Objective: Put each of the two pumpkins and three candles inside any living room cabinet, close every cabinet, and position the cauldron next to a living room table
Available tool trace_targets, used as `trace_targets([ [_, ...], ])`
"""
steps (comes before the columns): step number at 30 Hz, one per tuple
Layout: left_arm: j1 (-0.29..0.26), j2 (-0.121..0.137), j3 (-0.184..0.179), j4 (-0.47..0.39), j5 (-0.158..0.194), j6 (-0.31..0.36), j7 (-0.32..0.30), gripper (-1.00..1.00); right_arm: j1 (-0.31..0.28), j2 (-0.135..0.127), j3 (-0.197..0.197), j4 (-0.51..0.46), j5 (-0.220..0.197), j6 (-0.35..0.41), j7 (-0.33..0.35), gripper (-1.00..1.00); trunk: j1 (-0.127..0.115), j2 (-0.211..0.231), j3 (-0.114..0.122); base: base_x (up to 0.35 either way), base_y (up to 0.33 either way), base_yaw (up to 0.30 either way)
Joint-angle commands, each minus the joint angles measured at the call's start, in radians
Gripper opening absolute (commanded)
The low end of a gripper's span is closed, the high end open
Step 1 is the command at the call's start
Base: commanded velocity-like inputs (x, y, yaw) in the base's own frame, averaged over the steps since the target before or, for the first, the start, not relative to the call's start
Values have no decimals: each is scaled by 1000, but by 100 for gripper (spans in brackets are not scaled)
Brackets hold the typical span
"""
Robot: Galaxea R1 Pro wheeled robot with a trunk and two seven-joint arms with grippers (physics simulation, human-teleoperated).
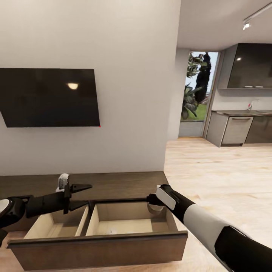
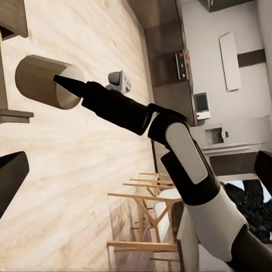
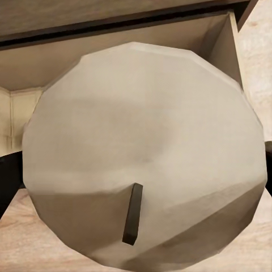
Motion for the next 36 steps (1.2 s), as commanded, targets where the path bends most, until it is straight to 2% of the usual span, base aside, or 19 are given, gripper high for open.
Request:
trace_targets([
  [1,-2,0,-7,-2,11,0,9,100,-2,-1,7,-1,-9,0,-9,-100,4,-8,-4,0,0,0],
  [7,-3,-1,-16,-4,10,0,9,100,-2,-1,7,-1,-9,0,-8,-100,27,-50,-23,0,0,0],
  [36,-2,-1,-15,-3,11,0,9,100,-2,0,8,-3,-9,-3,-7,-100,138,-253,-114,0,0,0],
])
